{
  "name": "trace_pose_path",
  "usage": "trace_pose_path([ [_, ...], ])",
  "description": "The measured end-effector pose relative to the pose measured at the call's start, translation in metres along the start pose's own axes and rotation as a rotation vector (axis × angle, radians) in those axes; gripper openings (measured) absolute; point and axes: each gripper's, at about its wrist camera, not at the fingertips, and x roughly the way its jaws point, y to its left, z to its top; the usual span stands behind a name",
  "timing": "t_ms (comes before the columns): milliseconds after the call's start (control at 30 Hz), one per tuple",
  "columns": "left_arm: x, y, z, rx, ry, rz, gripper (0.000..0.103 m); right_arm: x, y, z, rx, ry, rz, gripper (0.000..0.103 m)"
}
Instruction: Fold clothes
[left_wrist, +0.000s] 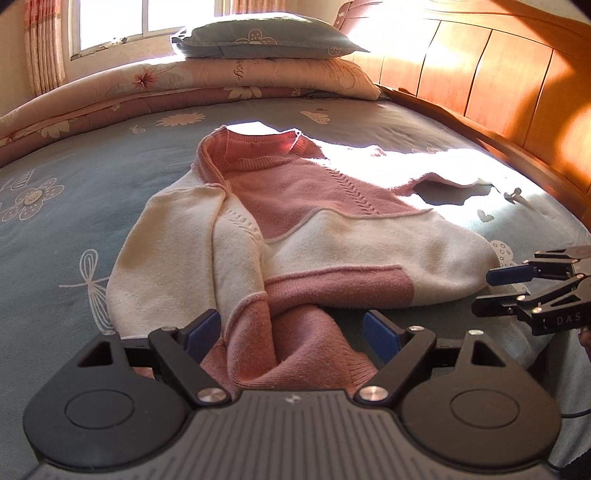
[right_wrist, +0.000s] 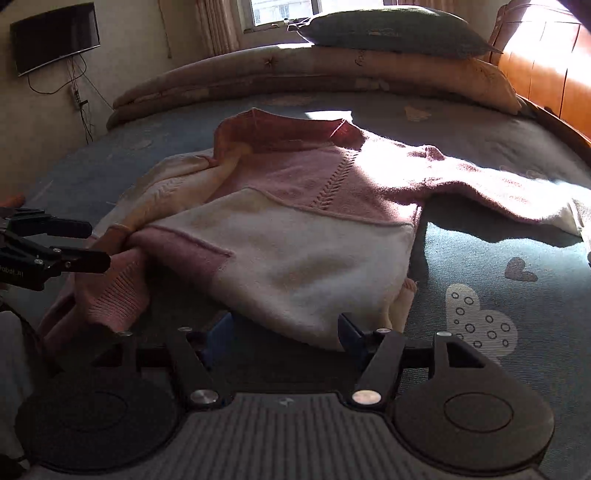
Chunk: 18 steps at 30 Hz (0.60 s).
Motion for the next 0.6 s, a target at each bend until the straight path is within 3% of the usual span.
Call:
trace_pose_path([
  [233,-0.013,0.023,-0.011,-0.041,0.031,0.082,0.082,0.014,0.015,-0.024,-0.005,0.082,0.012,0.068],
  [267,-0.015,0.023,-0.014,-0.037,0.042,0.093,0.078,0.015,0.016,-0.026,-0.006,0.087,0.008,0.068],
  [367,-0.022,0.021,-0.025,-0.03,0.076,0.119,0.052,0.017,0.016,-0.027,-0.011,0.088,0.008,0.068],
  [400,-0.024,0.02,-0.028,-0.034,0.092,0.111,0.049,0.017,0.016,-0.028,-0.012,0.087,0.009,0.068],
  [500,-0.022,0.013,-0.037,-0.024,0.161,0.087,0.049,0.017,0.015,-0.028,-0.01,0.087,0.013,0.069],
  [600,-0.015,0.004,-0.046,0.016,0.213,0.125,0.049,0.018,0.016,-0.026,-0.009,0.091,0.008,0.069],
])
